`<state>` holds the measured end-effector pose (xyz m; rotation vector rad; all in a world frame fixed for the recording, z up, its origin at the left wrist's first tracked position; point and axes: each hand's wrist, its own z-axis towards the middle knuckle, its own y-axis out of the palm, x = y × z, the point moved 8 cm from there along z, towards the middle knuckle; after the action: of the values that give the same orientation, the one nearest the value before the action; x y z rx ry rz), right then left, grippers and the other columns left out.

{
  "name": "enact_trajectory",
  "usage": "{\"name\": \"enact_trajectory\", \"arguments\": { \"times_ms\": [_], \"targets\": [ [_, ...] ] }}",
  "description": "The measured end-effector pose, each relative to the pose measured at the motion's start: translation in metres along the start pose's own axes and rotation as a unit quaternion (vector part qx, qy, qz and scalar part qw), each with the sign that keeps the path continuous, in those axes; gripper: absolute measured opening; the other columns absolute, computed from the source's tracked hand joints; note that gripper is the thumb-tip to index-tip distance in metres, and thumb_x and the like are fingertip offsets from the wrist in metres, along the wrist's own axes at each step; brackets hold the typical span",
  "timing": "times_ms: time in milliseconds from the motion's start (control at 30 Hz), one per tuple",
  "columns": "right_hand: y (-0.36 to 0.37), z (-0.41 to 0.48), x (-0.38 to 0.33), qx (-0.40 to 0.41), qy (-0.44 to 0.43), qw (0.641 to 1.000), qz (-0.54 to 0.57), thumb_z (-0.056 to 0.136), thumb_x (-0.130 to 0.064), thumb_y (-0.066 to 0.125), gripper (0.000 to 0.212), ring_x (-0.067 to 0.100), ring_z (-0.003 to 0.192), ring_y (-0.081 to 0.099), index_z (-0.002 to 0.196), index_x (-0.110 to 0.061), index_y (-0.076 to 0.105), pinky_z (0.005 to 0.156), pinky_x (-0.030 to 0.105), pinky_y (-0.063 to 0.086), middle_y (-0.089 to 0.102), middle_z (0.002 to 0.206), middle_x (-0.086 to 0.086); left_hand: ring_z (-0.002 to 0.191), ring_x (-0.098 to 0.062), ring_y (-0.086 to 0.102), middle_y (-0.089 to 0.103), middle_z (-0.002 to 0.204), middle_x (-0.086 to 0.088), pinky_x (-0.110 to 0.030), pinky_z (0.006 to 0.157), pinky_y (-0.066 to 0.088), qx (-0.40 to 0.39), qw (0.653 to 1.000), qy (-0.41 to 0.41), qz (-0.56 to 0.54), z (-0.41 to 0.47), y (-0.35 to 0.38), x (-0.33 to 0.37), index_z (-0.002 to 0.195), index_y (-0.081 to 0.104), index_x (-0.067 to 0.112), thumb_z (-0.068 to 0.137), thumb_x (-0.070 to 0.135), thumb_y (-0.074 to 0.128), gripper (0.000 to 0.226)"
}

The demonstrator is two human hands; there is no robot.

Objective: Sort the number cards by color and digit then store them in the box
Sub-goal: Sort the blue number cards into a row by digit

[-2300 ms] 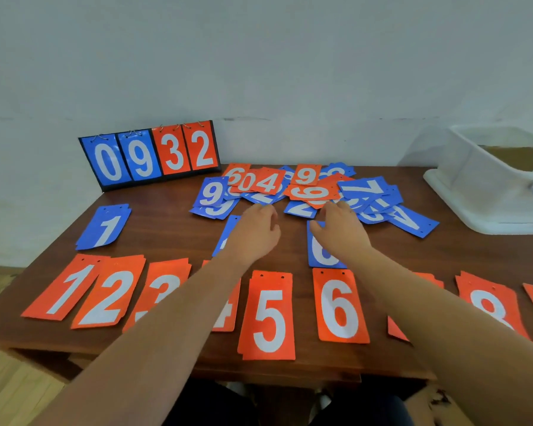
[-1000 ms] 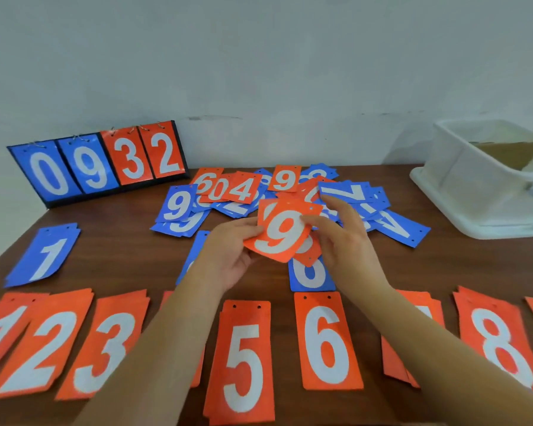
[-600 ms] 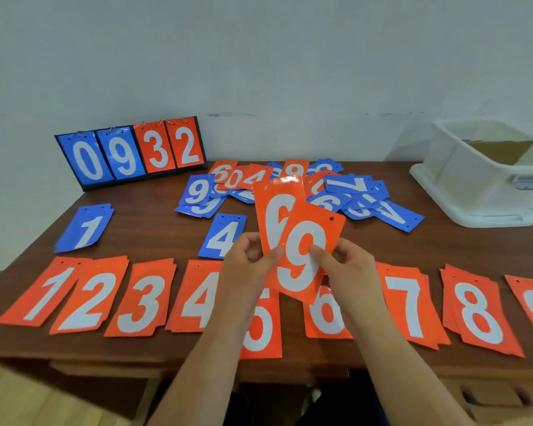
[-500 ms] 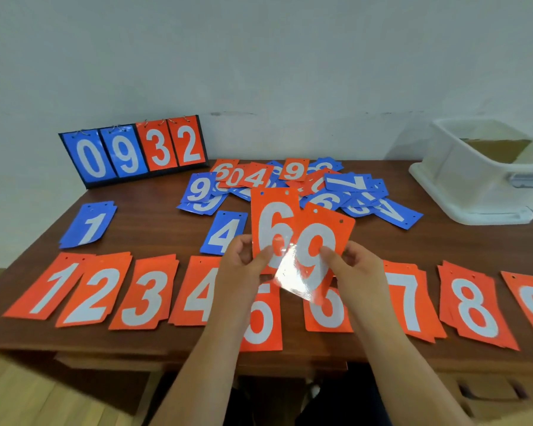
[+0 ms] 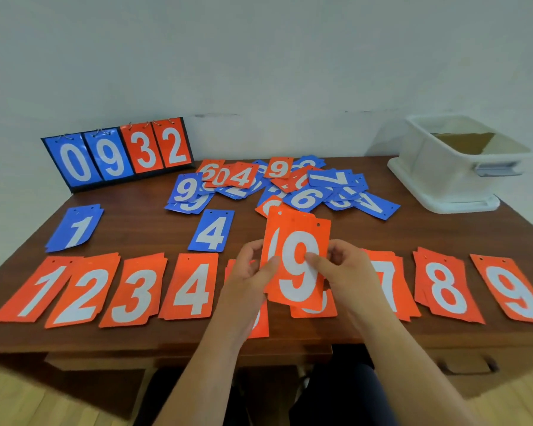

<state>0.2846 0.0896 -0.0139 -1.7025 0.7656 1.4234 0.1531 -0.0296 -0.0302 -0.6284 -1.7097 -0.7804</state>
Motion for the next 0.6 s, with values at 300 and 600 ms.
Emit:
{"name": "enact_trajectory", "arguments": {
  "times_ms": [300, 600],
  "targets": [
    [-0.076, -0.001, 0.011, 0.094, -0.019, 0.995, 0.015, 0.090, -0.016, 0.069, 0.018, 0.011, 0.085, 0.072, 0.107, -0.022, 0.070, 0.074, 0.030, 0.060, 0.075, 0.094, -0.002, 0.091, -0.014, 0.074, 0.075, 0.103, 0.007, -0.043, 0.081, 0.061, 0.022, 0.999, 0.013, 0.024, 0.011, 0.063, -0.025, 0.108, 0.061, 0.029, 0.090, 0.024, 0.072, 0.022],
    [-0.274, -0.001, 0.043, 0.318, 0.037, 0.940, -0.119, 0.086, -0.024, 0.074, 0.025, 0.019, 0.095, 0.066, 0.108, -0.017, 0.066, 0.078, 0.034, 0.055, 0.071, 0.104, 0.001, 0.100, -0.012, 0.068, 0.068, 0.110, 0.007, -0.037, 0.082, 0.060, -0.032, 0.996, 0.010, 0.077, 0.014, 0.151, -0.031, 0.103, 0.056, 0.036, 0.091, 0.029, 0.069, 0.019]
  ]
}}
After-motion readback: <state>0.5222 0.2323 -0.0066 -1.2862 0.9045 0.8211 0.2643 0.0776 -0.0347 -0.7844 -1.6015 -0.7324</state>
